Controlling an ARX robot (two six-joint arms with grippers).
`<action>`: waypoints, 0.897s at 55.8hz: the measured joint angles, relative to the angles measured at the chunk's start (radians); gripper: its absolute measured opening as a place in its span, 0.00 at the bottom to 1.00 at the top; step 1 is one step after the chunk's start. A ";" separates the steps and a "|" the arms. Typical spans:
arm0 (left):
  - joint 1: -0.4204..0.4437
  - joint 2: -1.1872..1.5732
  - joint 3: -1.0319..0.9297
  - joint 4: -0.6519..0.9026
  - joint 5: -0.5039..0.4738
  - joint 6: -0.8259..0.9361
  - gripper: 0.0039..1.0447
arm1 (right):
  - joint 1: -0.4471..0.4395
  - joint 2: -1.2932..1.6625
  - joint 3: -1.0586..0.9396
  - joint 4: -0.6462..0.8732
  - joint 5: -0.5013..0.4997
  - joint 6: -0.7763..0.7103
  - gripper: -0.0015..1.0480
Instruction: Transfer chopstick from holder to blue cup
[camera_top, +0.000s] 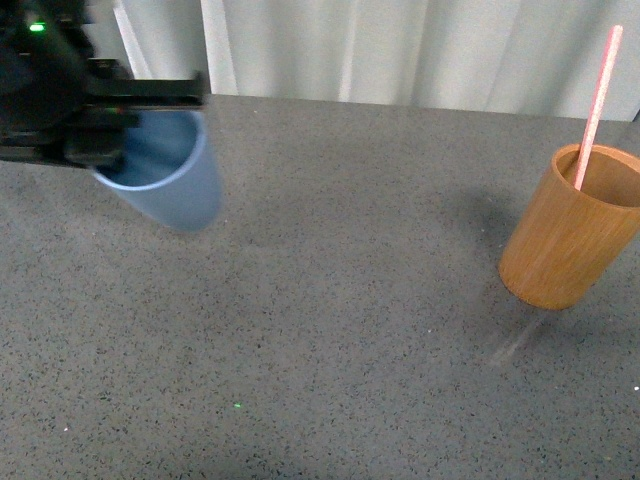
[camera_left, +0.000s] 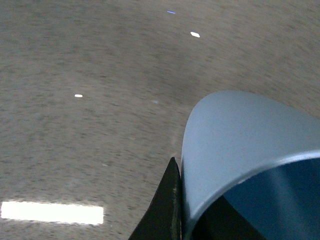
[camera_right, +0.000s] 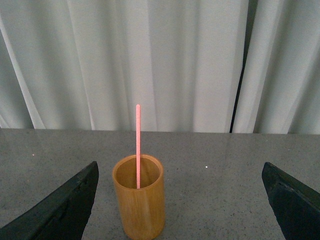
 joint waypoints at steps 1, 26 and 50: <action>-0.027 0.004 0.006 -0.006 0.001 -0.002 0.03 | 0.000 0.000 0.000 0.000 0.000 0.000 0.90; -0.247 0.172 0.098 -0.029 0.013 -0.108 0.03 | 0.000 0.000 0.000 0.000 0.000 0.000 0.90; -0.271 0.263 0.157 -0.003 0.022 -0.168 0.10 | 0.000 0.000 0.000 0.000 0.000 0.000 0.90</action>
